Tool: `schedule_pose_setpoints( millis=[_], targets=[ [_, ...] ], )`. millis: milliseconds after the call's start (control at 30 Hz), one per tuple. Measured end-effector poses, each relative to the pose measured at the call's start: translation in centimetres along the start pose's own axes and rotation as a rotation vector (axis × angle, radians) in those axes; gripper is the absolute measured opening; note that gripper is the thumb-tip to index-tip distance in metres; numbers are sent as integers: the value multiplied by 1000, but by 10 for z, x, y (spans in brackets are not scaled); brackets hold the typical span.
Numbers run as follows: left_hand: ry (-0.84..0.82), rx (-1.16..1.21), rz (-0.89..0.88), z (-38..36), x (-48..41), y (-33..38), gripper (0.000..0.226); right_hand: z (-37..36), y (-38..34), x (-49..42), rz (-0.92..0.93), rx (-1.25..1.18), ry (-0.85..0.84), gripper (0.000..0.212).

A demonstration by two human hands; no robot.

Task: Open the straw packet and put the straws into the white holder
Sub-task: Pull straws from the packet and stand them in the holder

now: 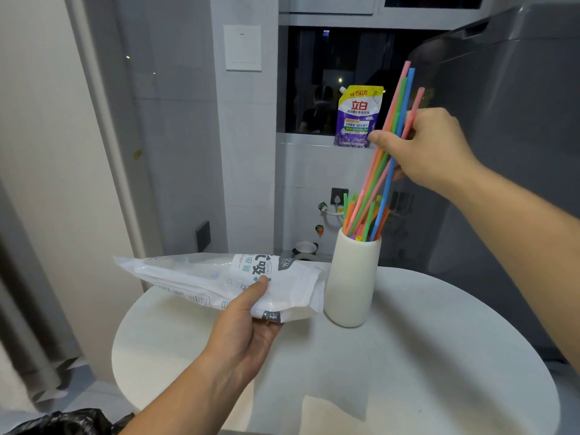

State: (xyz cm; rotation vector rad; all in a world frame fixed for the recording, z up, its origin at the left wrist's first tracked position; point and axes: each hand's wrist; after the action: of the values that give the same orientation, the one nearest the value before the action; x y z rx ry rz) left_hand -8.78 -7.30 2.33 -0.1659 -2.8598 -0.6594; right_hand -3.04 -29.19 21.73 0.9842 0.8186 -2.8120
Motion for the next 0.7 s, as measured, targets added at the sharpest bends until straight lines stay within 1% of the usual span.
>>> schedule_pose_setpoints(
  millis=[267,433,567,700],
  targets=[
    [4,4,-7,0,0,0,33,7,1,-9,15,17,-117,39],
    [-4,-15,3,0,0,1,32,7,1,-10,31,10,-136,36],
    [-9,-16,5,0,0,1,33,6,1,-9,56,13,-192,38],
    [-8,-16,4,1,-1,1,35,8,2,-11,65,27,-190,36]
  ],
)
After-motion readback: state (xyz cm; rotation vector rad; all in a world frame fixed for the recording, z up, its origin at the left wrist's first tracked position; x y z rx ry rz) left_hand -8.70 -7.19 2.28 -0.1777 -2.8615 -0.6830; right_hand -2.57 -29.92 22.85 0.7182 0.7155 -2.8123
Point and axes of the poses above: each hand's wrist, its own x-axis away from the middle knuckle, its own z-axis out of the back of the hand, y = z × x, and after that the axes turned 8 degrees about x, right-handed
